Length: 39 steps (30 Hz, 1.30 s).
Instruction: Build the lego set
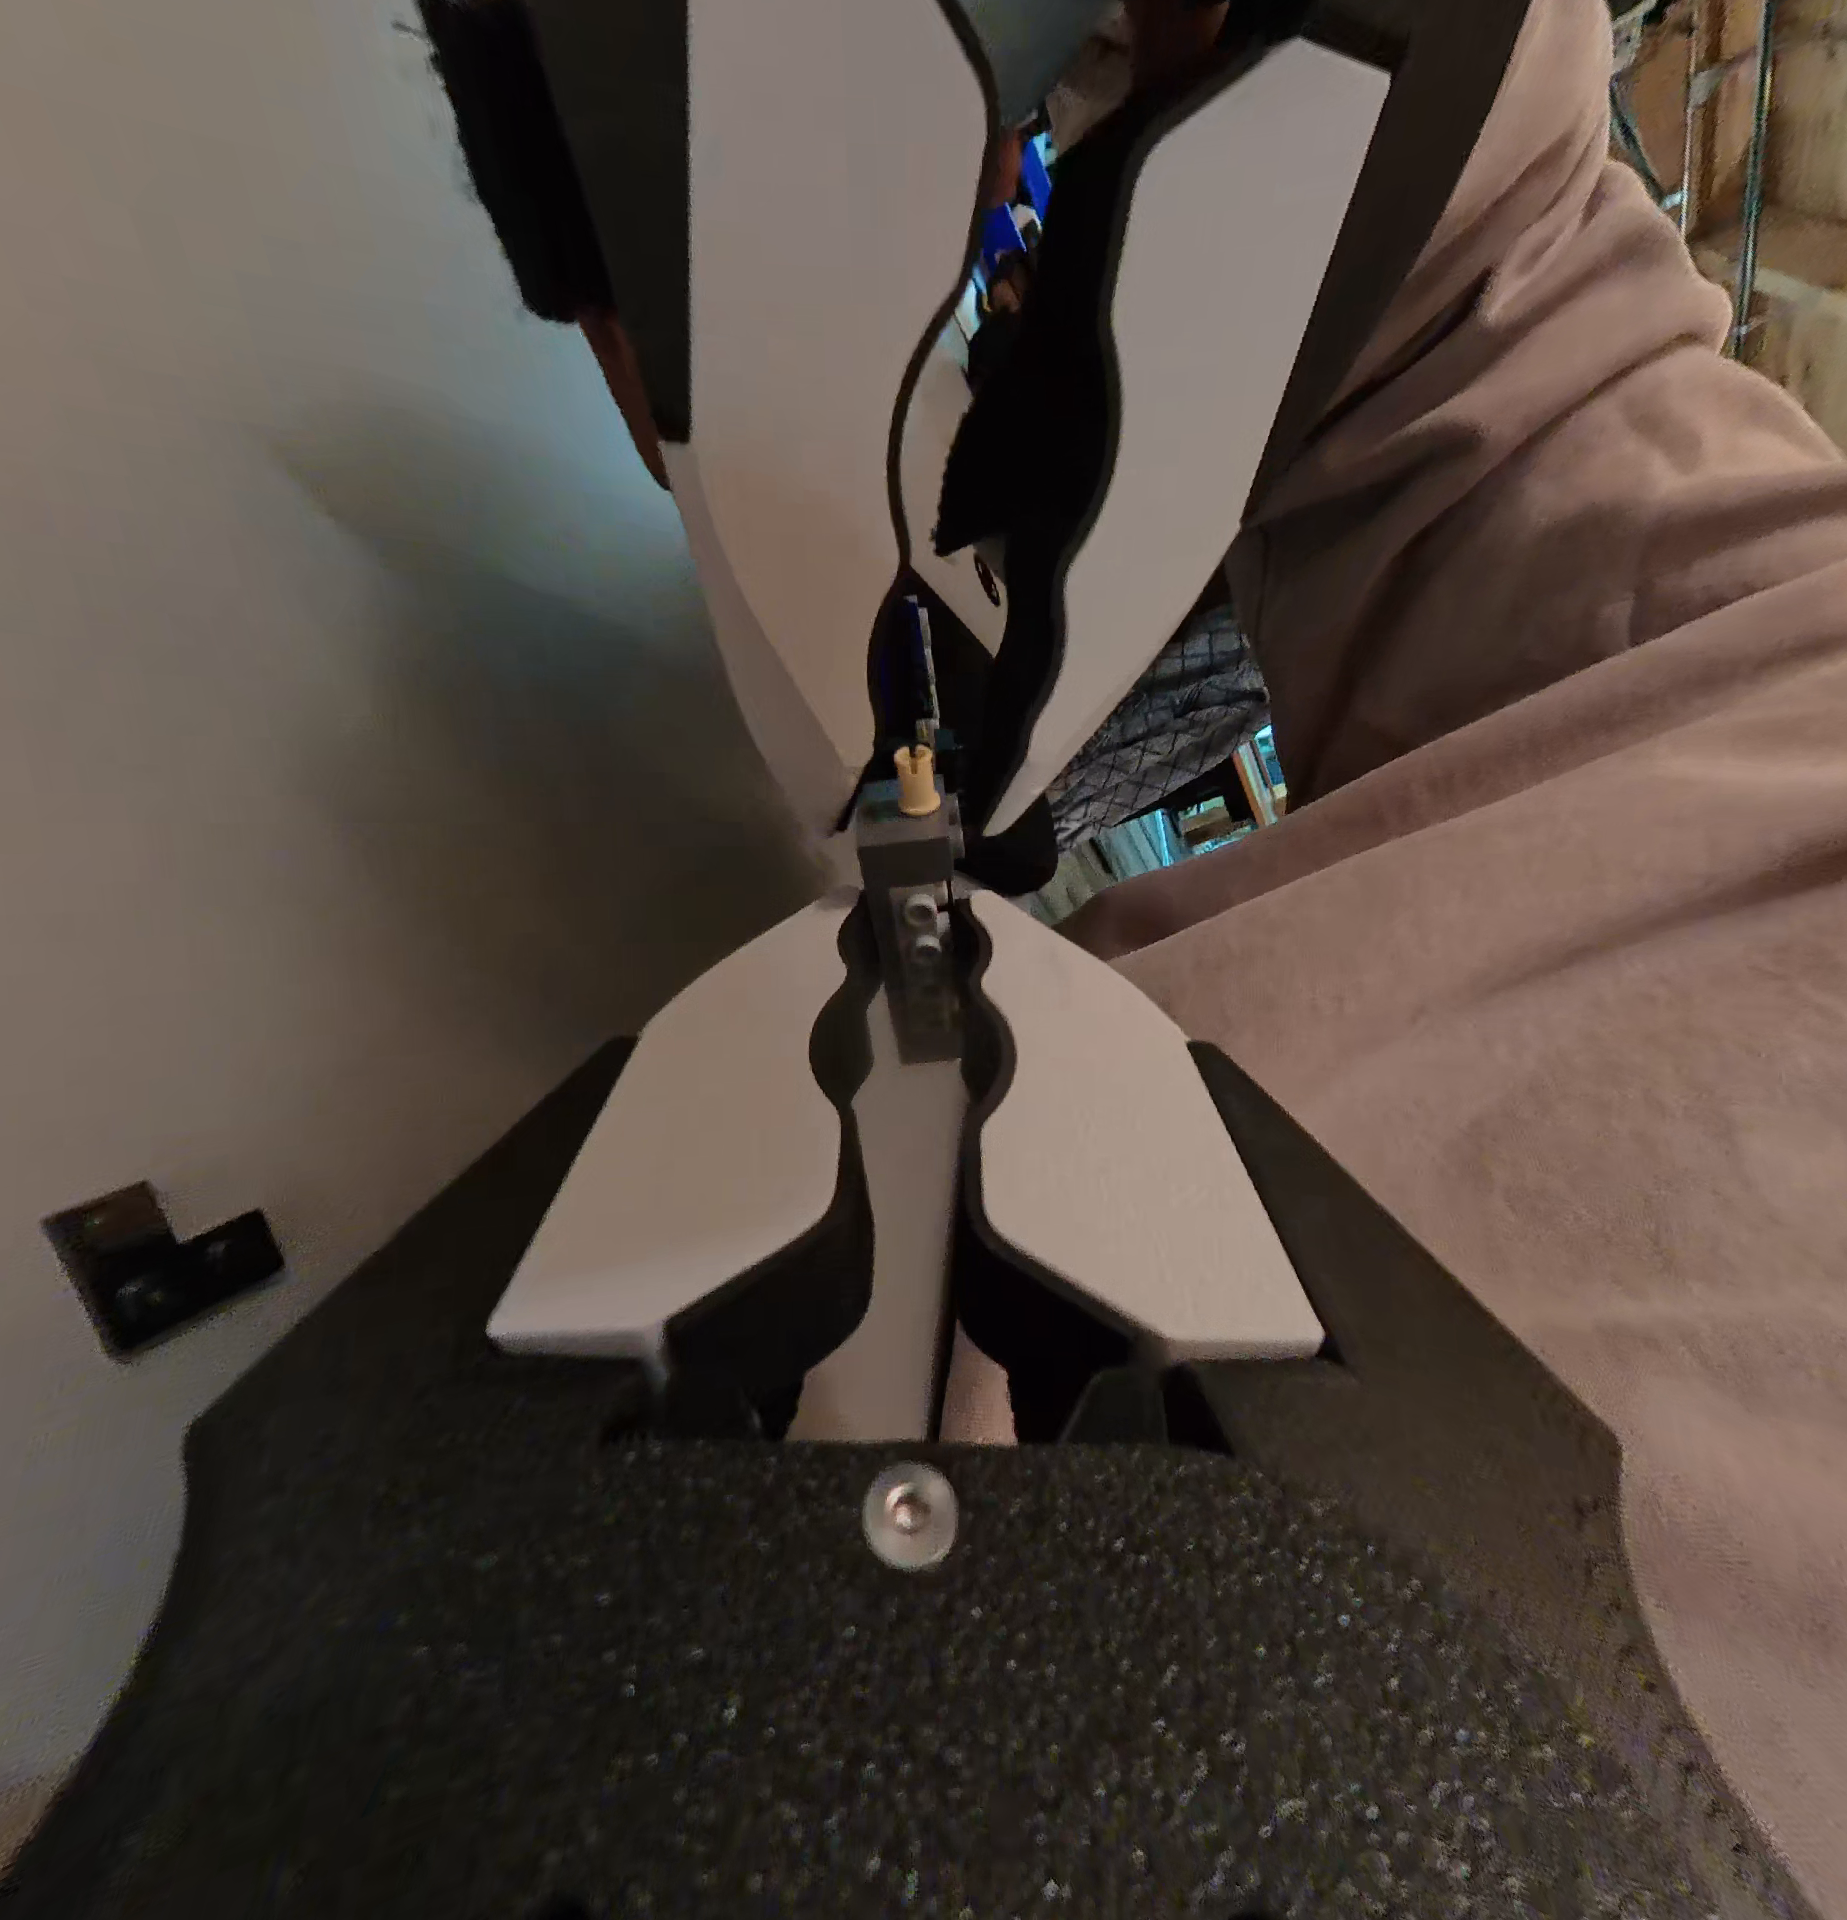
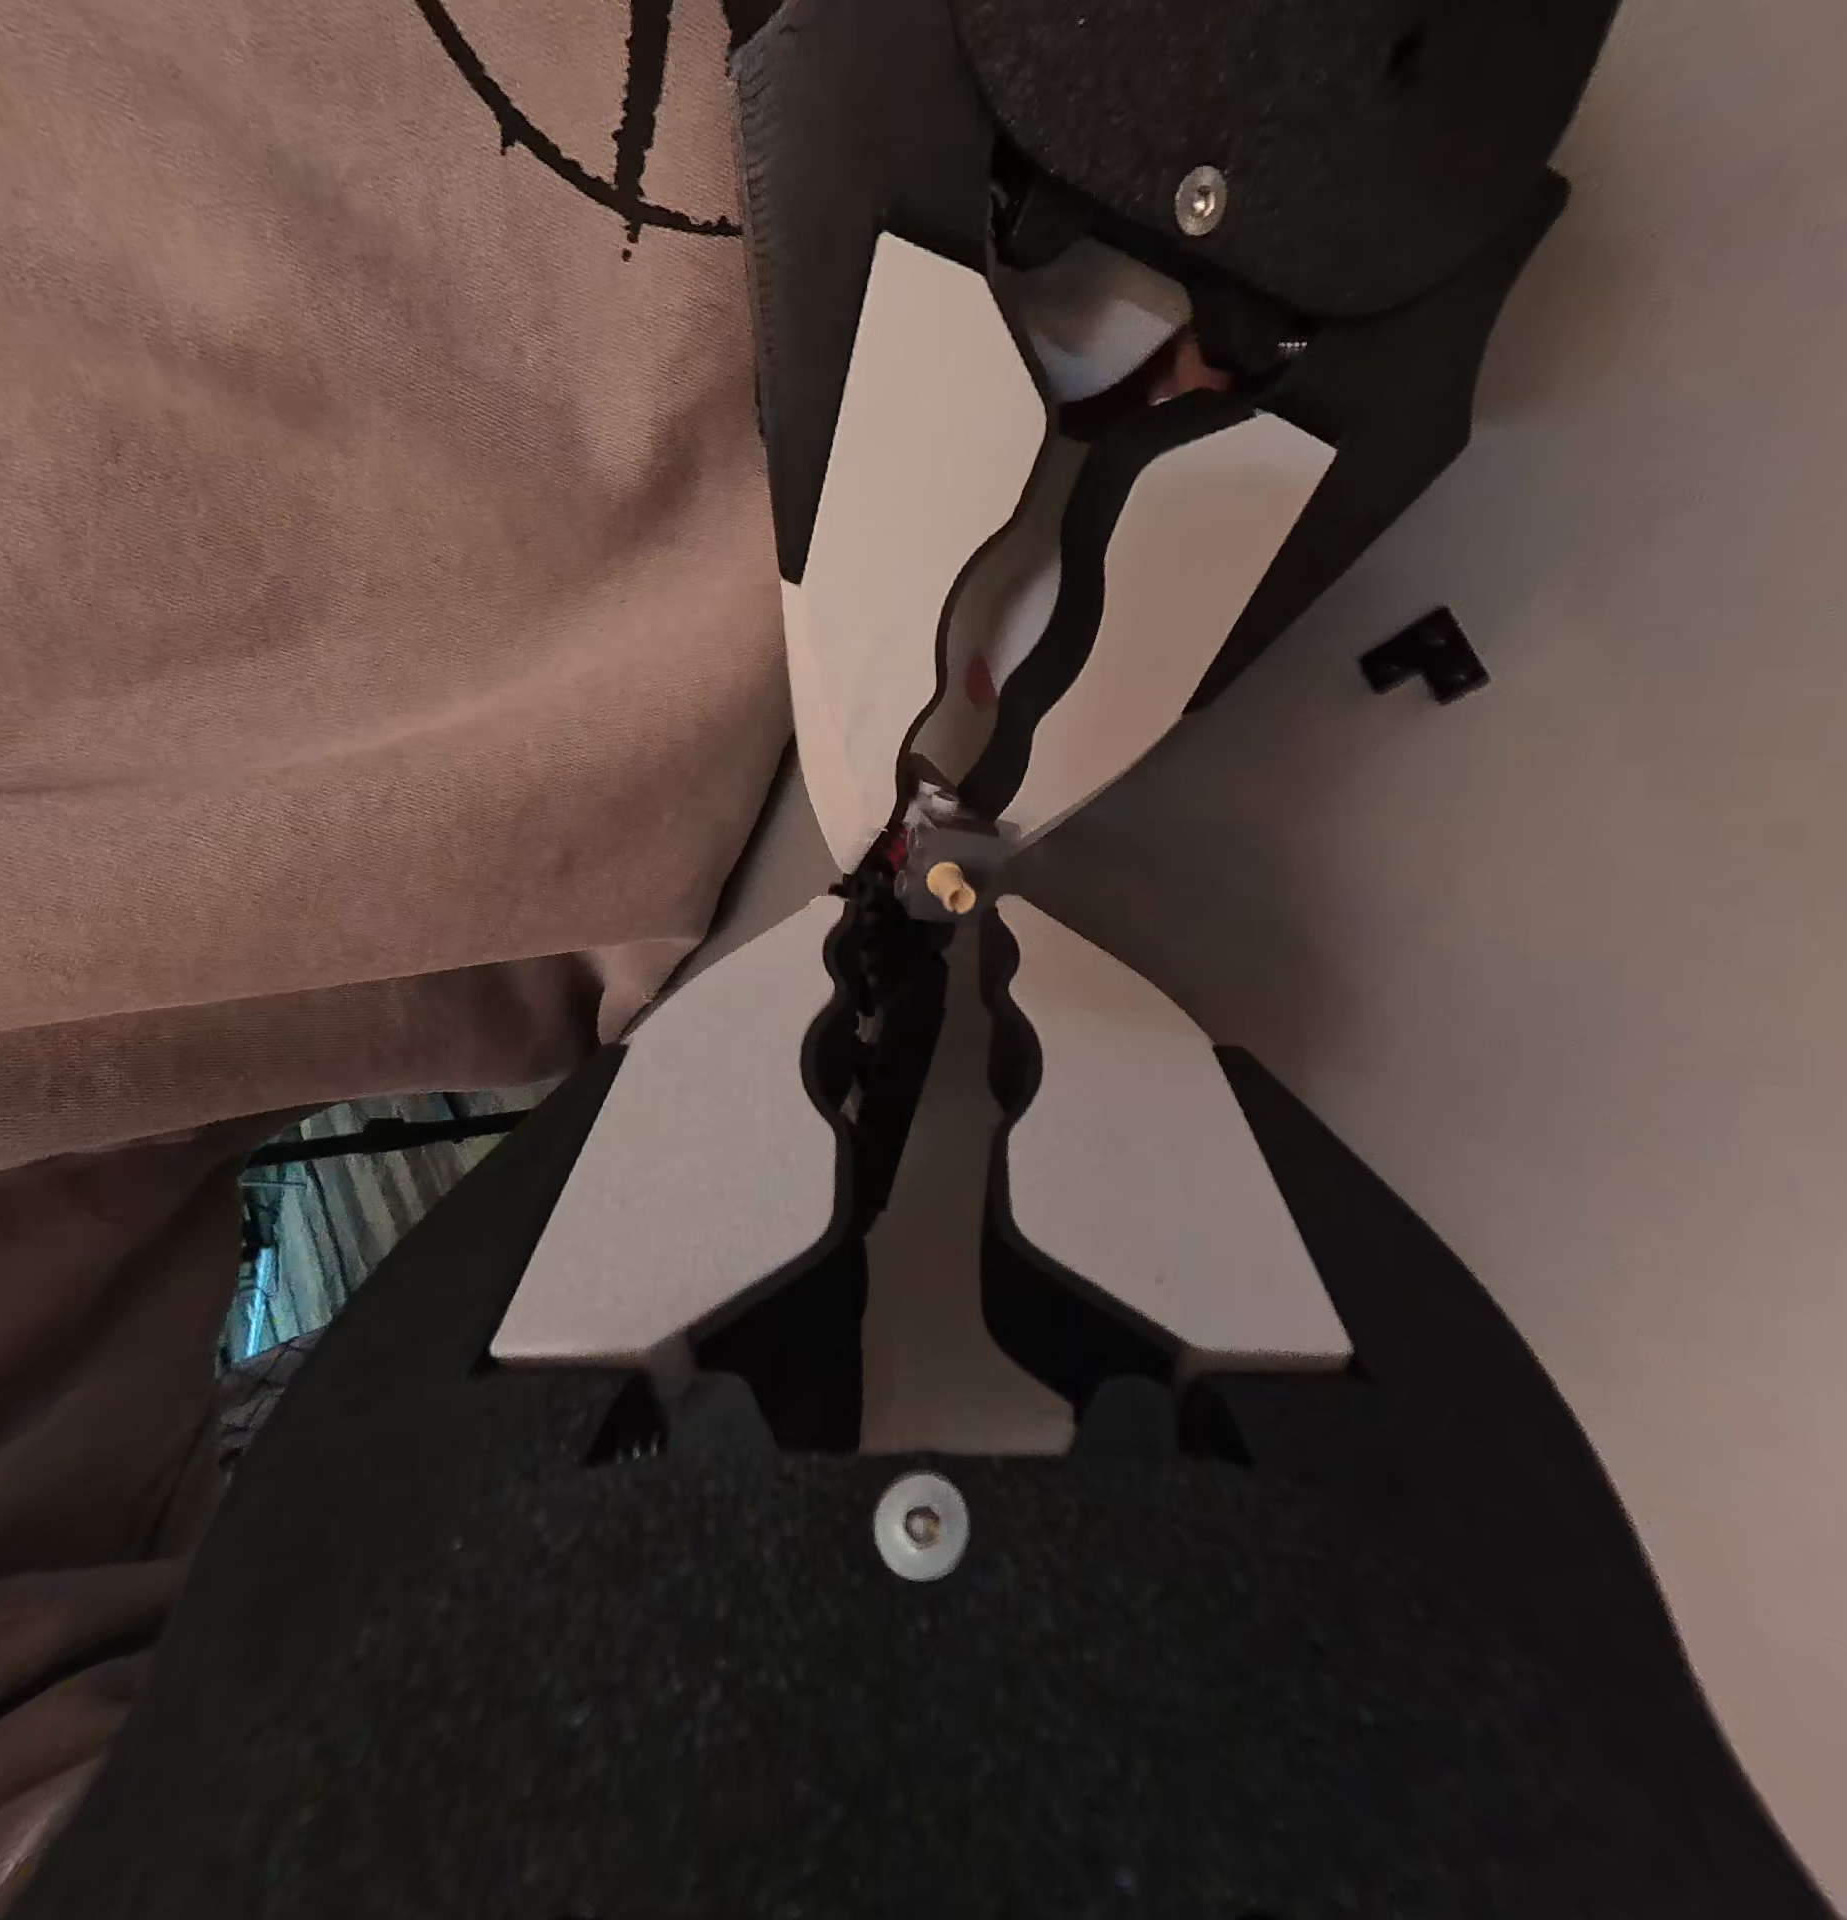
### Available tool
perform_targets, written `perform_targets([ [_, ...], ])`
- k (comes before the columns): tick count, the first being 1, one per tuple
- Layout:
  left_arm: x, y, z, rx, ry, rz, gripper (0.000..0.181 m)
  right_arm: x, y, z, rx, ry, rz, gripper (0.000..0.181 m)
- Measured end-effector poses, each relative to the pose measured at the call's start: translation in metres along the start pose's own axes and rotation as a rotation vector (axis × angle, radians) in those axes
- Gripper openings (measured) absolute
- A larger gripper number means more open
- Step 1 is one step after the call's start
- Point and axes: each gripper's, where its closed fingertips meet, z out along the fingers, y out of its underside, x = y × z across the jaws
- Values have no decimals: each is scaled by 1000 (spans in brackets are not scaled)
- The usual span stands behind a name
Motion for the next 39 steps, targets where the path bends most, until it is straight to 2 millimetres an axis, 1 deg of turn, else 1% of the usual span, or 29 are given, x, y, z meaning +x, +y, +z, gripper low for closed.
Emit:
perform_targets([
  [5,10,1,-3,8,56,12,13,-8,-7,0,47,42,-56,22],
  [10,18,3,-3,-13,53,89,13,-16,-10,-1,85,87,-107,22],
  [12,21,5,-2,-35,52,127,14,-20,-9,0,88,77,-117,21],
  [15,21,10,0,-78,29,175,14,-24,-7,3,56,73,-131,21],
  [20,25,12,0,-95,37,184,15,-27,-5,5,-9,63,-126,21],
  [22,26,13,0,-94,36,194,15,-27,-5,6,-10,56,-129,21],
  [25,27,14,0,-88,41,201,15,-29,-7,7,29,45,-140,21],
  [28,26,13,-1,-80,30,216,15,-28,-8,6,75,71,-157,21],
  [31,28,8,-3,-57,38,224,15,-29,-9,1,152,55,-138,20],
  [35,30,0,-7,-11,48,214,14,-29,-16,-7,256,68,-129,21],
  [39,33,-2,-6,-6,27,254,14,-32,-17,-9,273,89,-155,21],
])
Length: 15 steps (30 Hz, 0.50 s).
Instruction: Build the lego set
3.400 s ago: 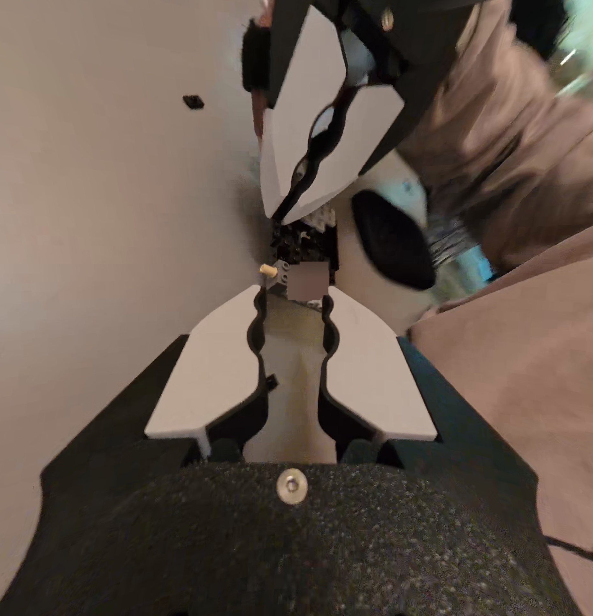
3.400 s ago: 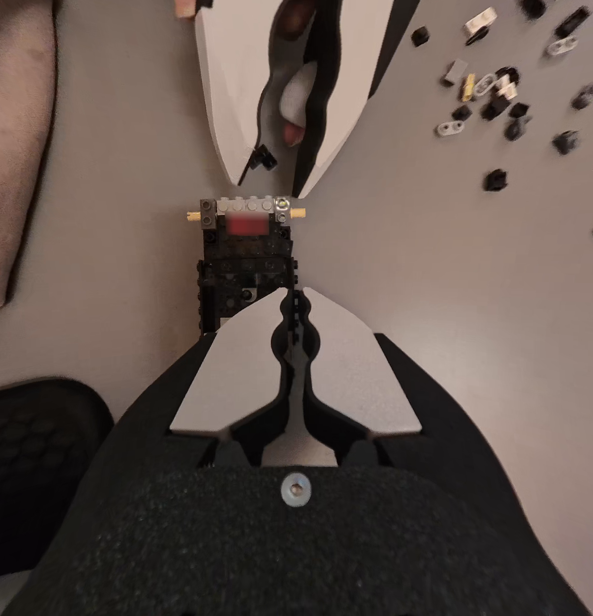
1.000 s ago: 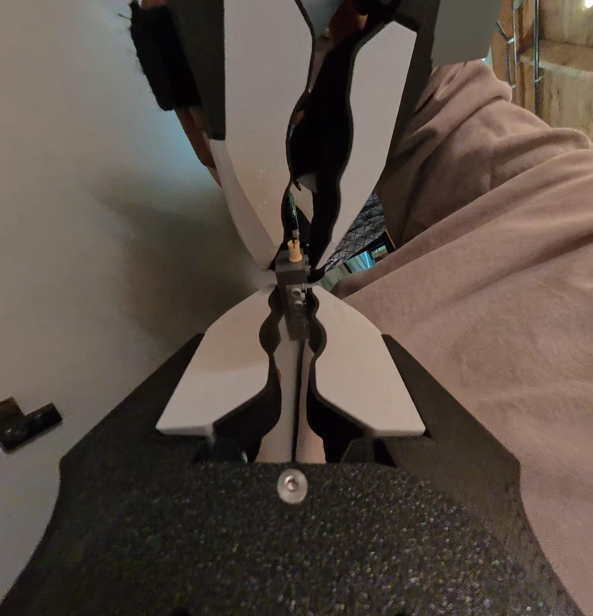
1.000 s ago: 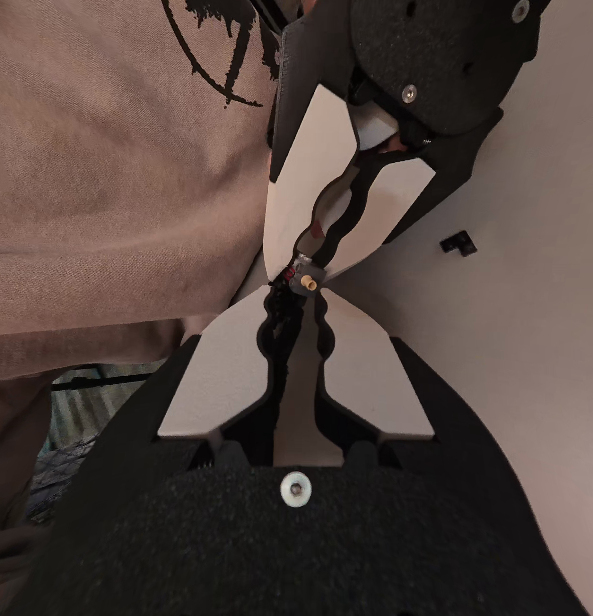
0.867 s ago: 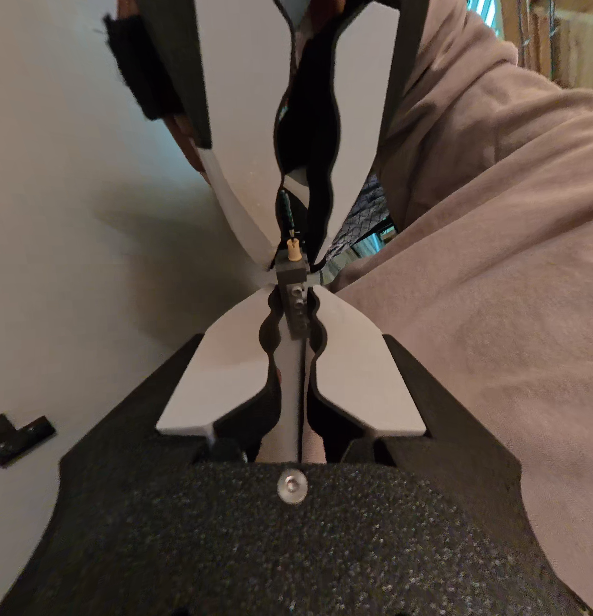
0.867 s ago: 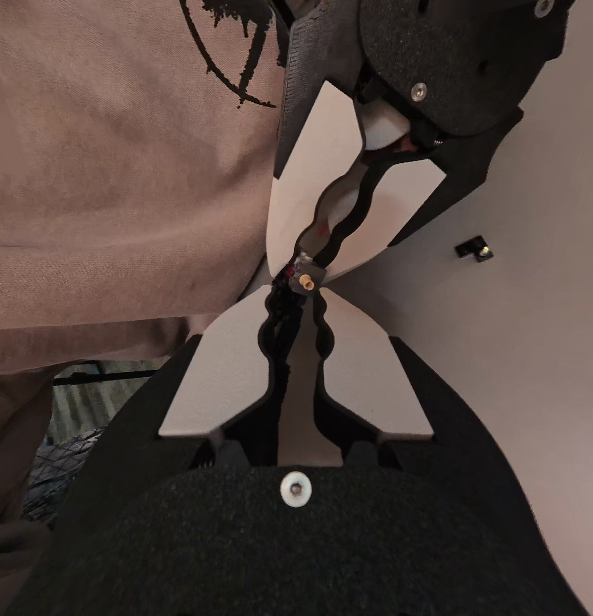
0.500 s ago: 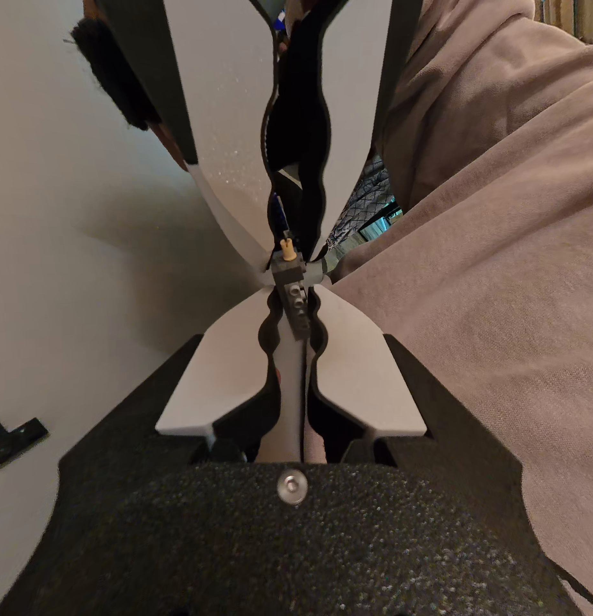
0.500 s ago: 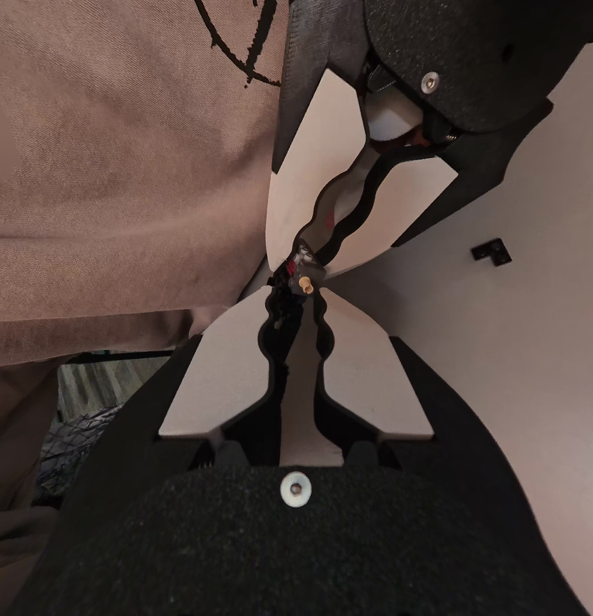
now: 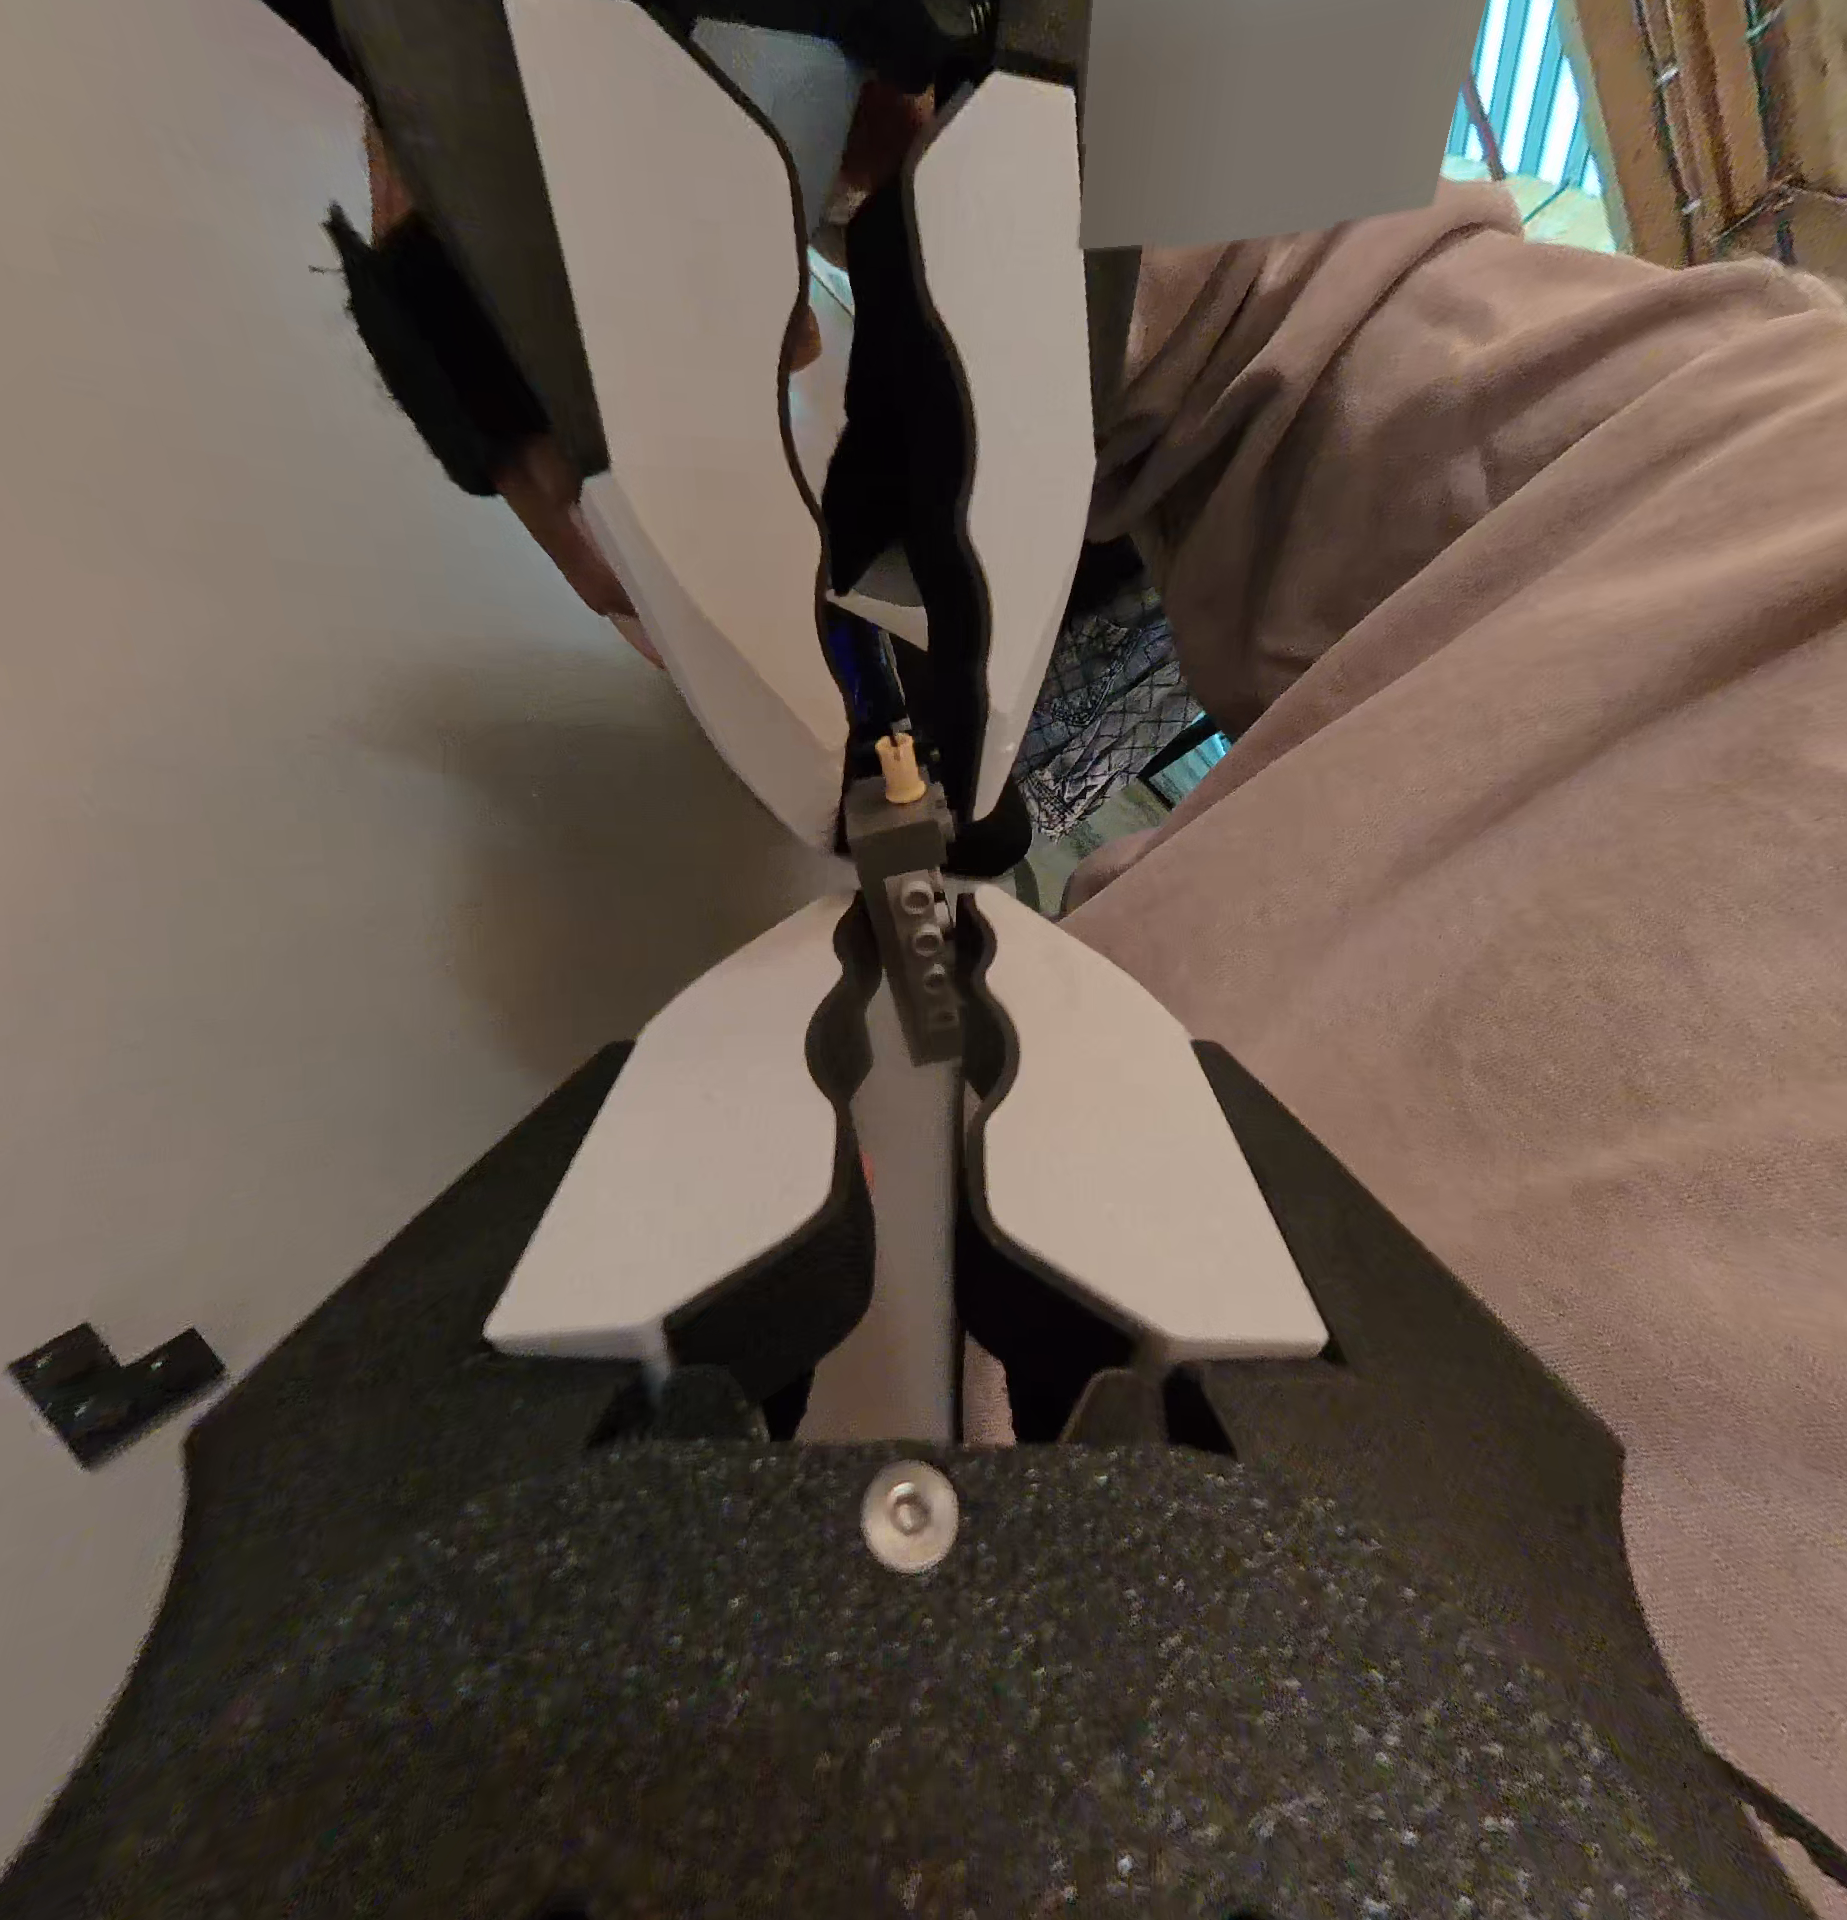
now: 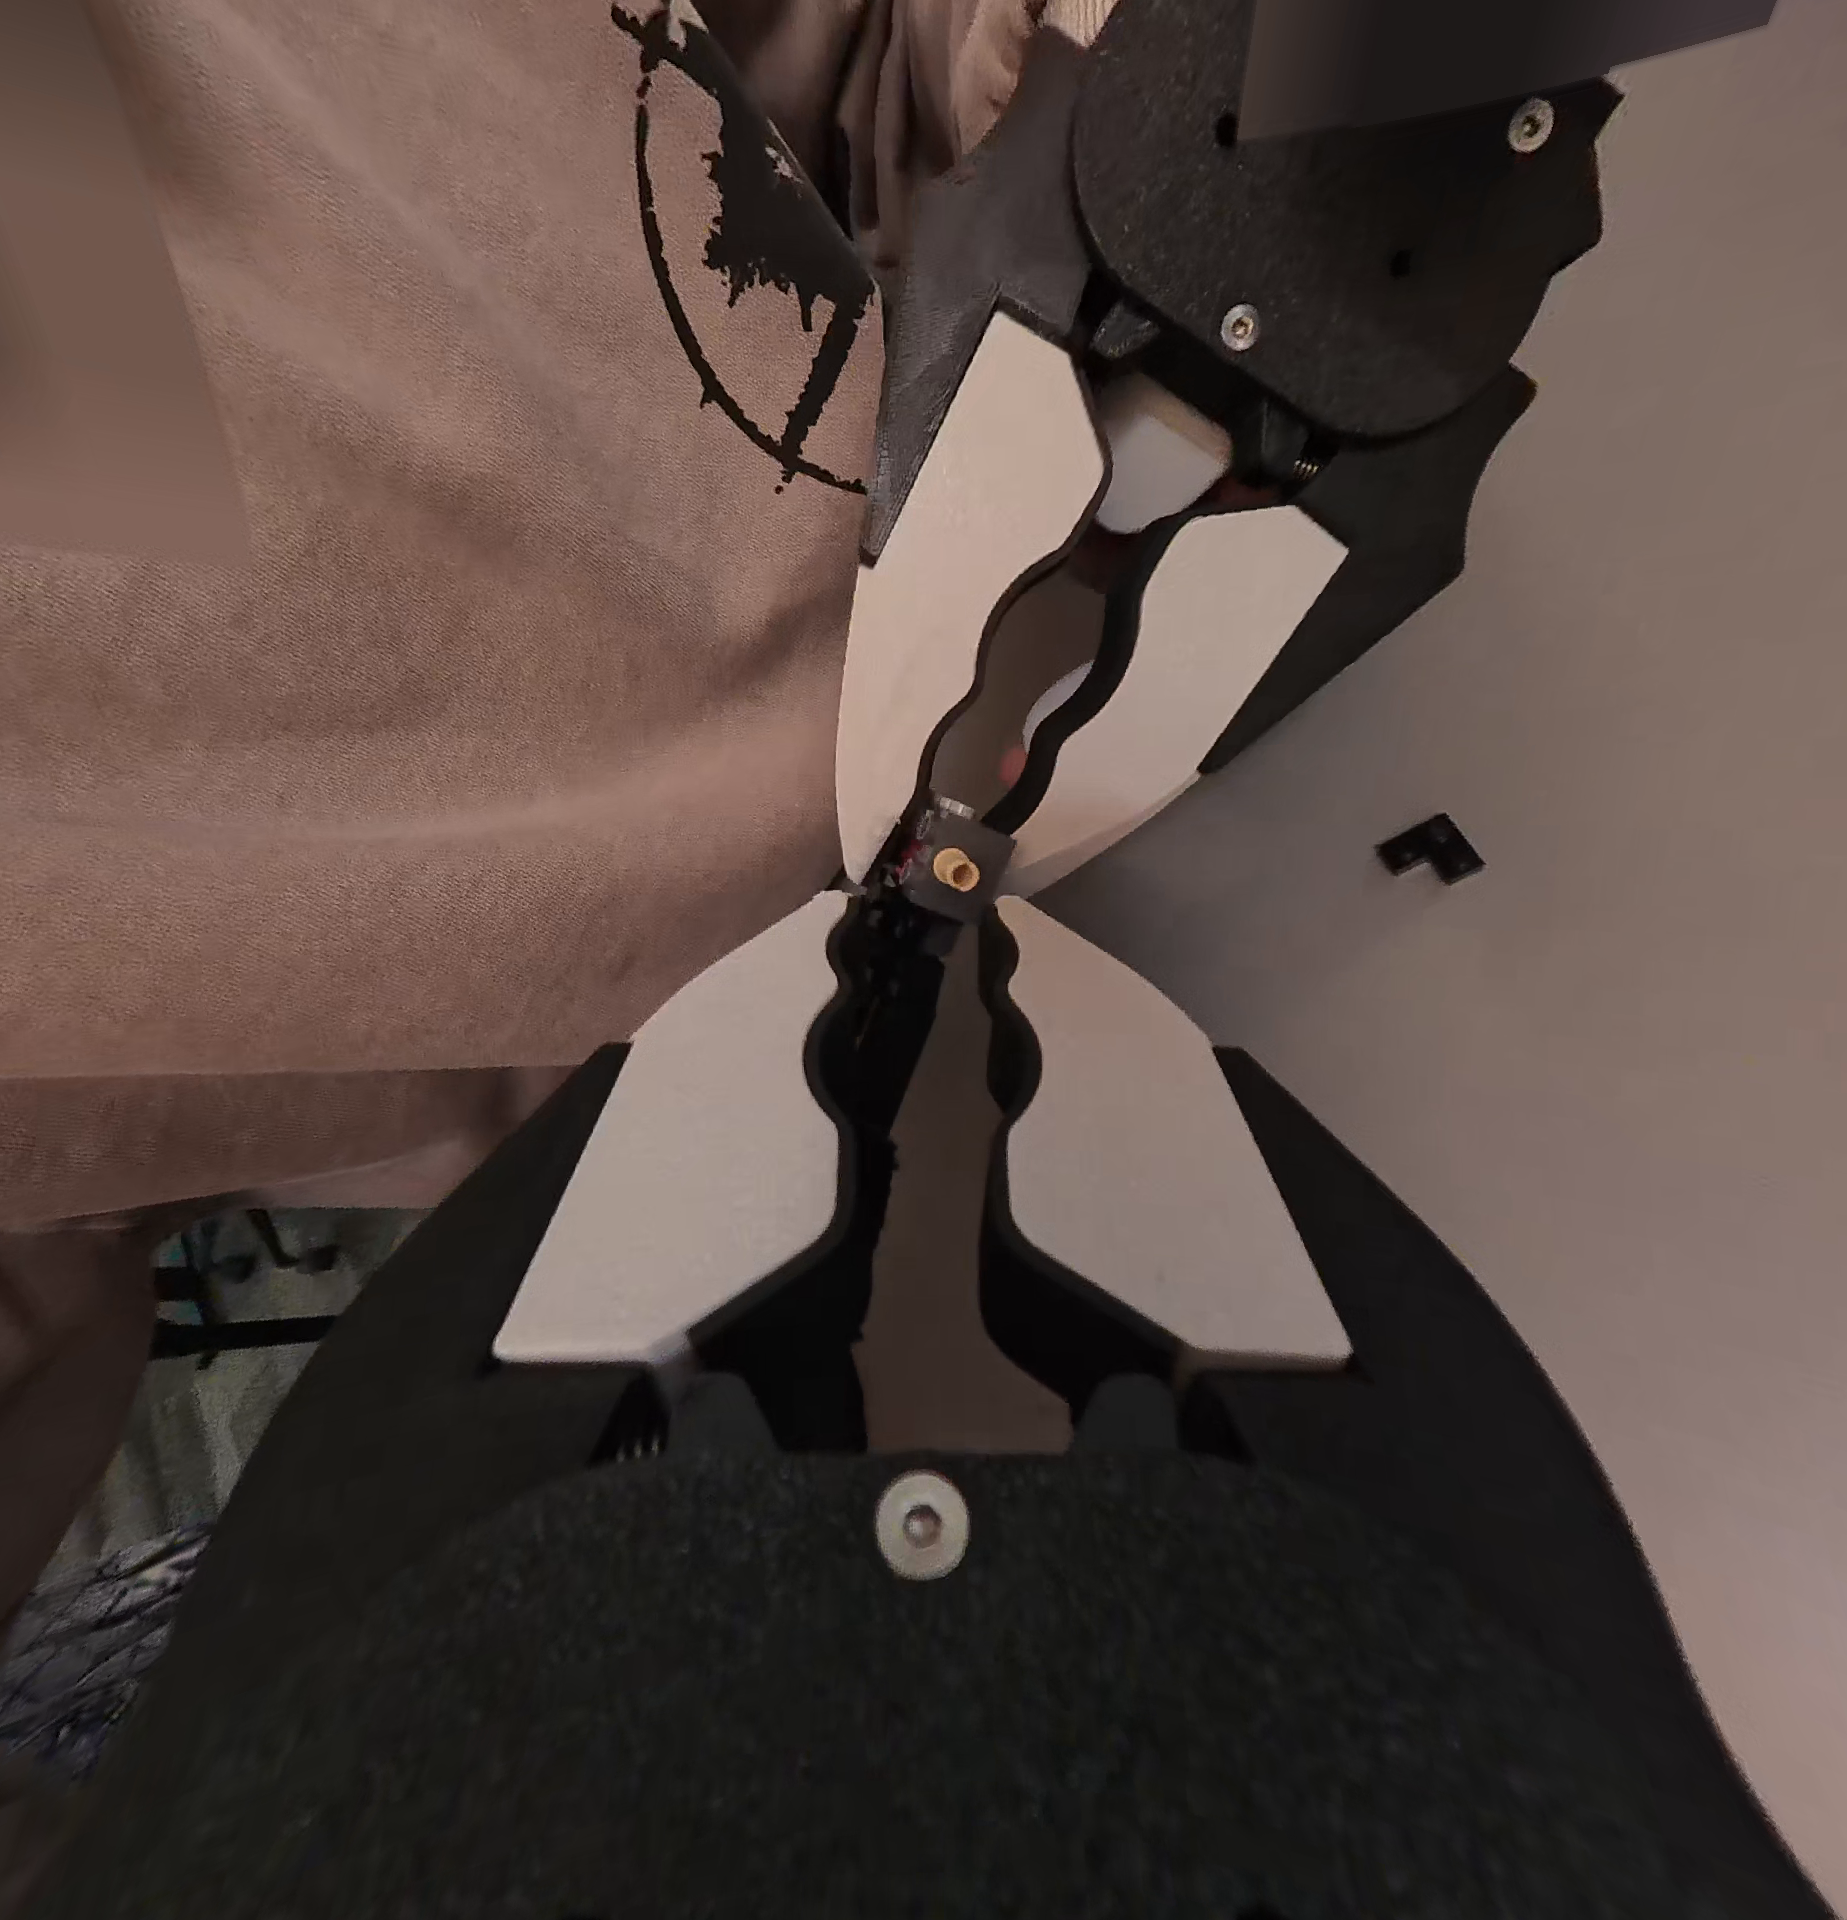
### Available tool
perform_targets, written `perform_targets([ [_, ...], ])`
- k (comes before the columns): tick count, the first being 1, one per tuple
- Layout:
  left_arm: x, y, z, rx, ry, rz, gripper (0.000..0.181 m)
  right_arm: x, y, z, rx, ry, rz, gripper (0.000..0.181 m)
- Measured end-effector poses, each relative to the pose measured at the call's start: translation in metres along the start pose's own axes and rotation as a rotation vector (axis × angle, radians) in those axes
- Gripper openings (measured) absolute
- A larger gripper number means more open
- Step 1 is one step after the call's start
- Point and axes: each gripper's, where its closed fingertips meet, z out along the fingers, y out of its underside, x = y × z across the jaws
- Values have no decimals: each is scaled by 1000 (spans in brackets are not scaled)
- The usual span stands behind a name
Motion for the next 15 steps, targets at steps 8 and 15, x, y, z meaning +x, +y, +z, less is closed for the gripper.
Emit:
perform_targets([
  [8,4,-5,-3,7,-12,51,14,-3,-5,-5,-38,33,-23,22],
  [15,7,-4,-5,-7,-36,90,14,-7,-8,-3,-65,15,-48,21],
])
